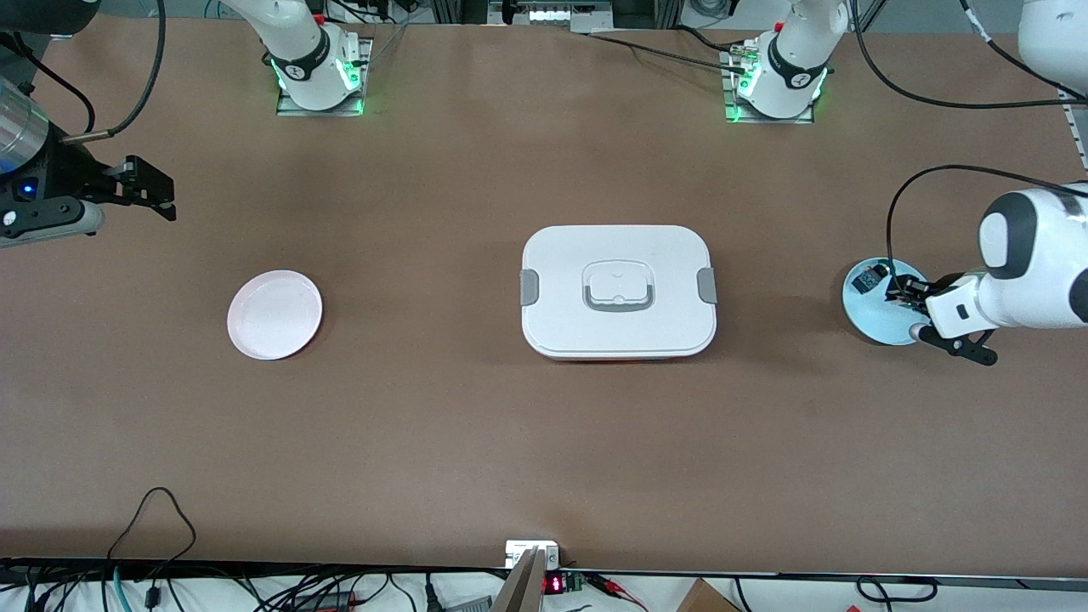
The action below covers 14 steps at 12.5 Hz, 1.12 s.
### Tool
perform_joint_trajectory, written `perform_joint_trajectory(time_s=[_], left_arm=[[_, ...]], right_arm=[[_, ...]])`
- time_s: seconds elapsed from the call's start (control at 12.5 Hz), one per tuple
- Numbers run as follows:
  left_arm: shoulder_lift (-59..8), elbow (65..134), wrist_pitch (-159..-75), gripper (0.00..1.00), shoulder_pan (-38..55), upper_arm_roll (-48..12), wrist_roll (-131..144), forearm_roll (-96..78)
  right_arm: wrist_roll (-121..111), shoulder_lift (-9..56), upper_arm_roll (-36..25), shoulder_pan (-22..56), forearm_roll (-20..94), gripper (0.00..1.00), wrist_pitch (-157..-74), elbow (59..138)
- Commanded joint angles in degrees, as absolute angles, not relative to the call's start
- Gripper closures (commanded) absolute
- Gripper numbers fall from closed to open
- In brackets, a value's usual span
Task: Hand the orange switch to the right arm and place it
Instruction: 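Carry the switch above the white box while the right gripper approaches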
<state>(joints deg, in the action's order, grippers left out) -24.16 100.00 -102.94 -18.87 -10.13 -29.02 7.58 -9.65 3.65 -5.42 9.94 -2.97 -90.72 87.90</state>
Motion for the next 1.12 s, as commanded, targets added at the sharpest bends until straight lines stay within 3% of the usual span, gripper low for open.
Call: perform_joint_trajectory(time_s=[0.0,0.32,1.04], left_arm=[[-24.8,92.0,-92.5,0.77,-19.4,-14.3,-33.1,4.8],[-24.8,86.5,-84.6,0.77,-18.5,-15.0,-33.6,-12.1],[-35.1,87.2,-83.8,0.78,-14.2,-16.1,-73.9,-59.3]], right_arm=[[-9.0,4.1,-5.4,10.3,-3.6,0.00,-90.4,87.1],[-9.1,4.1,-5.4,10.3,-3.6,0.00,-90.4,87.1],[-9.6,5.5,-5.4,10.4,-3.4,0.00,-91.6,87.1]])
